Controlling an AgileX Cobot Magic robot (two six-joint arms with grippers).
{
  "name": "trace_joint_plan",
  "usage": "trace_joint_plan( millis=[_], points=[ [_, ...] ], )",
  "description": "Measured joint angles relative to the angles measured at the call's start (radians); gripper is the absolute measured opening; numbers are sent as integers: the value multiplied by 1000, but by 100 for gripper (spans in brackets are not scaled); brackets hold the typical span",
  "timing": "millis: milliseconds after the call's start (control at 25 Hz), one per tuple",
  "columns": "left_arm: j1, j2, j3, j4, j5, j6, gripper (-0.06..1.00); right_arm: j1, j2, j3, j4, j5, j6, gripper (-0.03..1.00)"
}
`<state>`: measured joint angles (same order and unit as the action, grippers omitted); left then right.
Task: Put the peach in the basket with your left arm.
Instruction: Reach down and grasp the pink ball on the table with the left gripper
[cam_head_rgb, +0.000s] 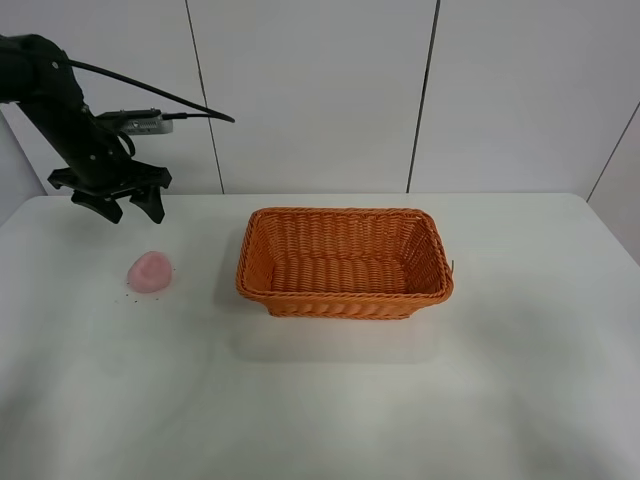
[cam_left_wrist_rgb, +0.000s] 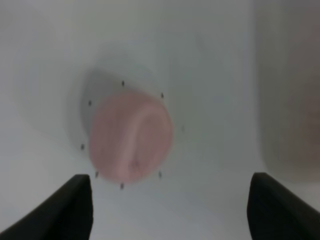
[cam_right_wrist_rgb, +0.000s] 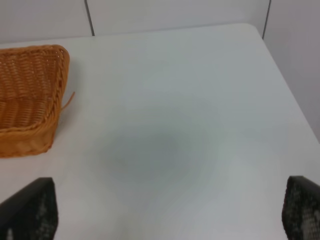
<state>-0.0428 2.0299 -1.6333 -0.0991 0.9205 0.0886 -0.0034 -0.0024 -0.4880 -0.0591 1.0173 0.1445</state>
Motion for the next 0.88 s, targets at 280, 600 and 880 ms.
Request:
trace_joint_plan(
  millis=[280,600,880],
  points=[
    [0,163,-34,0,-11,3,76,0,0,0,0,0,0,69],
    [0,262,-35,12,-58,8,76,0,0,0,0,0,0,69],
    [7,272,-40,52,-70,-11,70,0,0,0,0,0,0,69]
  ],
)
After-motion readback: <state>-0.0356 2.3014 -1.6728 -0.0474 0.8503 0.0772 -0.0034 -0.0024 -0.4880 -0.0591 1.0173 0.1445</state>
